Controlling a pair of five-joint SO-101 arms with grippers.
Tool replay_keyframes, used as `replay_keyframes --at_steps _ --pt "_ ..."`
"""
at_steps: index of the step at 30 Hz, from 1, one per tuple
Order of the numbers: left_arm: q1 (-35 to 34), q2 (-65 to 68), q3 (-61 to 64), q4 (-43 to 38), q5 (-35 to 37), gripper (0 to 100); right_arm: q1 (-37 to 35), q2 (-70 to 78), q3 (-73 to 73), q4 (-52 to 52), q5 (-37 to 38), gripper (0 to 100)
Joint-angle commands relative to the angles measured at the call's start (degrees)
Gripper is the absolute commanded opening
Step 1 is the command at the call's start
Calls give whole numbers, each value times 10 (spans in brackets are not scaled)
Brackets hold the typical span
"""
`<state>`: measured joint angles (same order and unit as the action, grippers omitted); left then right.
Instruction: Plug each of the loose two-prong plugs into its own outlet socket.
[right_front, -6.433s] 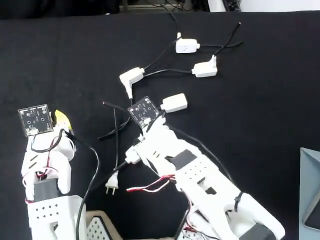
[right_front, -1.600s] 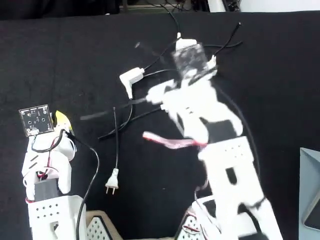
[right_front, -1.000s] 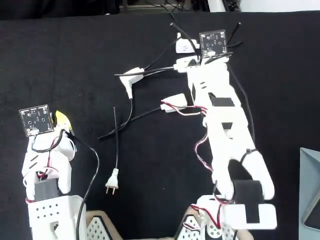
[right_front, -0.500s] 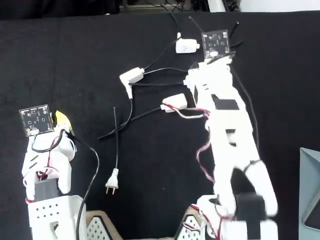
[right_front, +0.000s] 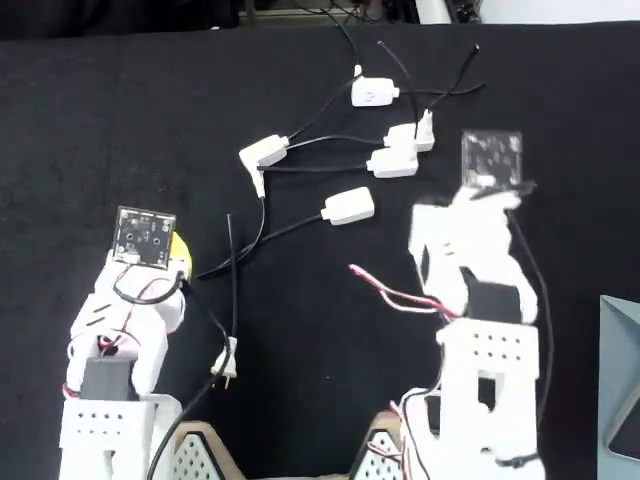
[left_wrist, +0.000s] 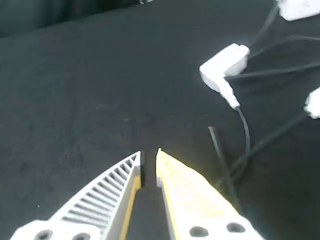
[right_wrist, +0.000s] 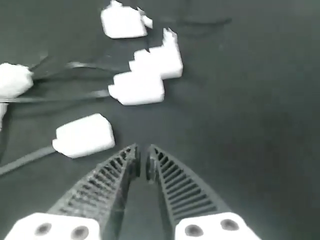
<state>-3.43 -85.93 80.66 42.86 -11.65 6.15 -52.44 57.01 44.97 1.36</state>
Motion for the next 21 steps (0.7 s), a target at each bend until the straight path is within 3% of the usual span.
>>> replay_keyframes --at_steps 1,5,10,16,21 --pt "36 2 -117 113 -8 70 45 -30 64 -24 -11 21" --pt "77 25 -177 166 -10 70 49 -29 128 -107 -28 25" --pt "116 173 -245 178 -29 71 52 -29 145 -130 -31 25" --pt "145 375 -359 176 -26 259 91 -29 146 -150 -32 25" --pt "196 517 -462 159 -62 278 119 -29 146 -161 -32 25"
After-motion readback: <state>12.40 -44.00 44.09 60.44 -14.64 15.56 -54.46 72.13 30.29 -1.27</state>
